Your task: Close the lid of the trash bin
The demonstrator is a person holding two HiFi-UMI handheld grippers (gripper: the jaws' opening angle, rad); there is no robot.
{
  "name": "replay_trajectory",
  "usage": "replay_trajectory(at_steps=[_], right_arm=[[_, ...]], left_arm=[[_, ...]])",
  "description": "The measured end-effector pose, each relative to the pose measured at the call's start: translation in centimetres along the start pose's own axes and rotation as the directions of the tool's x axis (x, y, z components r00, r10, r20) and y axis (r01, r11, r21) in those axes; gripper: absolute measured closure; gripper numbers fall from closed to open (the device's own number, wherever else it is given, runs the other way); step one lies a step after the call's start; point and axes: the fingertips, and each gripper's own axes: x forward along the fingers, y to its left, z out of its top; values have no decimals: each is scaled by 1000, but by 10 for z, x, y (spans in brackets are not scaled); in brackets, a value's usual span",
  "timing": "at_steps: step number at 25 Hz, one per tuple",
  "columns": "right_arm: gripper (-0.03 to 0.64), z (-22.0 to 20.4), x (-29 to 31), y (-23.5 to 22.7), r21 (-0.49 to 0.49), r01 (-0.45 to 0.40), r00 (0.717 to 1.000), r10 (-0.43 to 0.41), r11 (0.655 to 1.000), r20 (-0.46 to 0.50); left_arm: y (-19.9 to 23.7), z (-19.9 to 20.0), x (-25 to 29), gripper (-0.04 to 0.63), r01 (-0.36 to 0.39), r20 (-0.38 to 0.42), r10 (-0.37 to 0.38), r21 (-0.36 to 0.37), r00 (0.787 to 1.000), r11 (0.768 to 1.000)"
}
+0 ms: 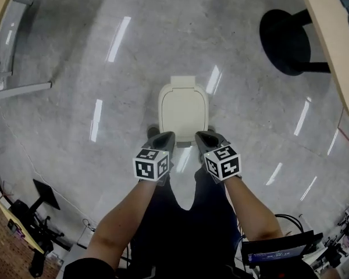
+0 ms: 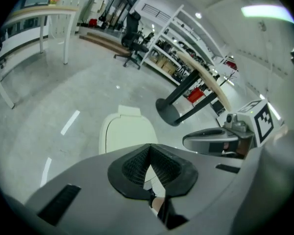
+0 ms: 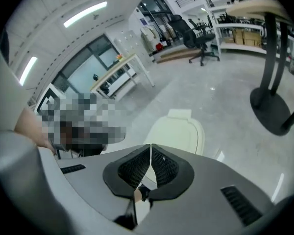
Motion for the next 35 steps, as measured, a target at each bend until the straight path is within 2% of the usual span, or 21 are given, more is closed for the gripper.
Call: replay_trajectory(at_steps=[4,7,12,17,19,21,23,29,33,35], right_arm=[[606,99,-69,30,-107,-27,985,45,994,165],[606,159,-137,61,-177,-43,958,91,983,270],[606,224,-236,109,-298,-40,895,167,954,415],[606,261,-312,137,-369,-67,828,258,927,498],[607,265,-332,141,-404,-95,814,305,910,495],[607,259,-345,147,-447,-133,817,353,885,456],[607,259,-357,155,-477,-143,811,379,867,446],[607,250,-398,181,-489,-119,771,391,864,502],[607,229,-414,218,-499,-85,733,393,862,554],[607,210,-423,239,-495,-80,721,393,865,571]], left_arm=[[-45,75,-76,594,17,149,-36,132,988,991],[-84,127,-138,594,10,279,-58,171,958,985],[-145,194,-229,595,12,452,-128,249,883,968],[-192,224,-301,594,-57,599,-128,280,790,958],[-214,226,-316,594,-46,628,-164,304,761,952],[-241,218,-326,594,35,628,-248,332,738,943],[-262,214,-341,595,63,634,-285,348,719,935],[-290,186,-388,595,-26,672,-246,368,698,930],[-304,152,-422,595,71,631,-365,440,684,895],[-309,125,-441,595,59,638,-378,462,671,885]])
